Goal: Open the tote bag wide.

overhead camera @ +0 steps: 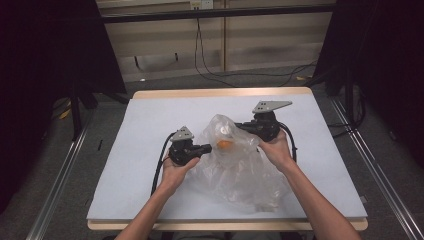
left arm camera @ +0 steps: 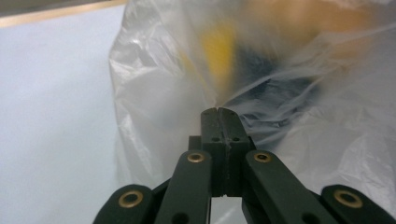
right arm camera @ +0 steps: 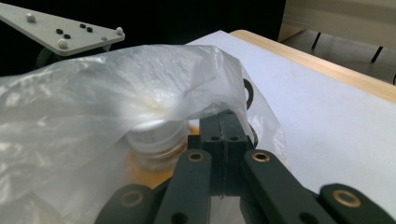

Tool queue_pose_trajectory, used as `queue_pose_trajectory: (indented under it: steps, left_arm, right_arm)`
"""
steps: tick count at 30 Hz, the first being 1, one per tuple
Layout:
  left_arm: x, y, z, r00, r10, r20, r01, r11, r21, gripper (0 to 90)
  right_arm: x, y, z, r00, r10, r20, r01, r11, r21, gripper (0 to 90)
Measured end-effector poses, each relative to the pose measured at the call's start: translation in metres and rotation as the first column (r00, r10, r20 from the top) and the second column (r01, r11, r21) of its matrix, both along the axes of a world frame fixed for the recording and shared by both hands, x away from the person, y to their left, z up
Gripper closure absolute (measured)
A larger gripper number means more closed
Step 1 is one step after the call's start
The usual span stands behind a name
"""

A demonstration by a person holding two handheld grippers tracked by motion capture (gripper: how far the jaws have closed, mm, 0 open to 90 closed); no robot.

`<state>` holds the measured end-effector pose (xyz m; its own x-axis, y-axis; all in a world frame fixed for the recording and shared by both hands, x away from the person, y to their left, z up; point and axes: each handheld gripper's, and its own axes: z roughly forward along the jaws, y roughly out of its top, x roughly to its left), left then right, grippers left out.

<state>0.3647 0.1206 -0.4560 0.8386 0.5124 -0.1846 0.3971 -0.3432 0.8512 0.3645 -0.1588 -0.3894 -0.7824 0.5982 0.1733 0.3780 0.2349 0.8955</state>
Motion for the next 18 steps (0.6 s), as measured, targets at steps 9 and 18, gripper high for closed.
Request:
queue_pose_trajectory:
  steps: [9, 18]
  left_arm:
    - [0.009, 0.01, -0.016, 0.9981, 0.04, -0.046, -0.038, 0.998, 0.05, 90.0]
    - [0.011, 0.014, -0.021, 0.9972, 0.042, -0.061, -0.039, 0.9976, 0.058, 90.0]
  right_arm:
    - [0.022, 0.009, -0.03, 0.9977, -0.026, -0.062, 0.025, 0.9995, -0.018, 90.0]
    - [0.026, 0.002, -0.068, 0.989, -0.06, -0.135, 0.056, 0.998, -0.031, 90.0]
